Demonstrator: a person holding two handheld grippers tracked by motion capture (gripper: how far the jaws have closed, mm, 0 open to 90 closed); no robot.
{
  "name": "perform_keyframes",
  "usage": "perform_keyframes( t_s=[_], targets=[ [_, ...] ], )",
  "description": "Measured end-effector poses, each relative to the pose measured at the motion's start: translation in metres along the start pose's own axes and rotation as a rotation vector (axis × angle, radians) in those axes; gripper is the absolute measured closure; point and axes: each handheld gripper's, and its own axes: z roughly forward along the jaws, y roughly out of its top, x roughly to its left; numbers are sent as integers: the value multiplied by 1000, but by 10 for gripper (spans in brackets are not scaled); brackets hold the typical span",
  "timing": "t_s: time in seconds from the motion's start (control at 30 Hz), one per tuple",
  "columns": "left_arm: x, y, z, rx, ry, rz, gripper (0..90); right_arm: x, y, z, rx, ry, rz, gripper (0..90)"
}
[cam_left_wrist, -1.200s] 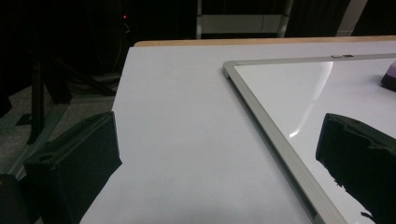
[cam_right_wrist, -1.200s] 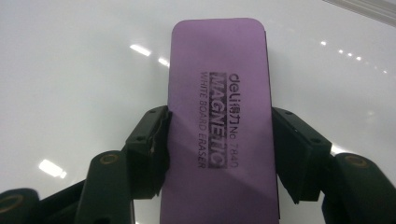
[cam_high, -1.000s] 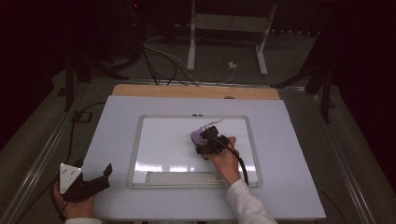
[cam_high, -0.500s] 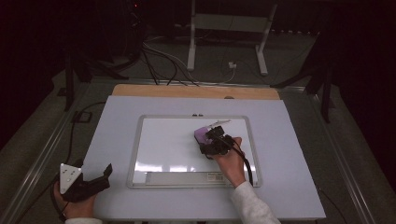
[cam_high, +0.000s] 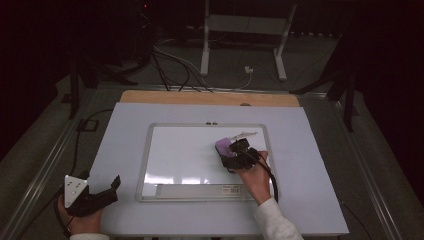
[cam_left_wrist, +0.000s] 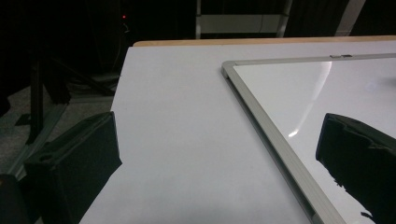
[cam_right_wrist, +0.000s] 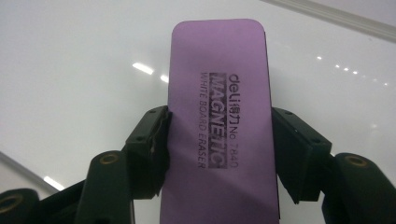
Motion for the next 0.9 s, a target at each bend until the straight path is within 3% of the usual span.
perform_keyframes(
  t_s=[0.9],
  targets=[
    [-1,0,1,5,2,-1,4,-30,-56,-25,79,1,24,407]
  ],
)
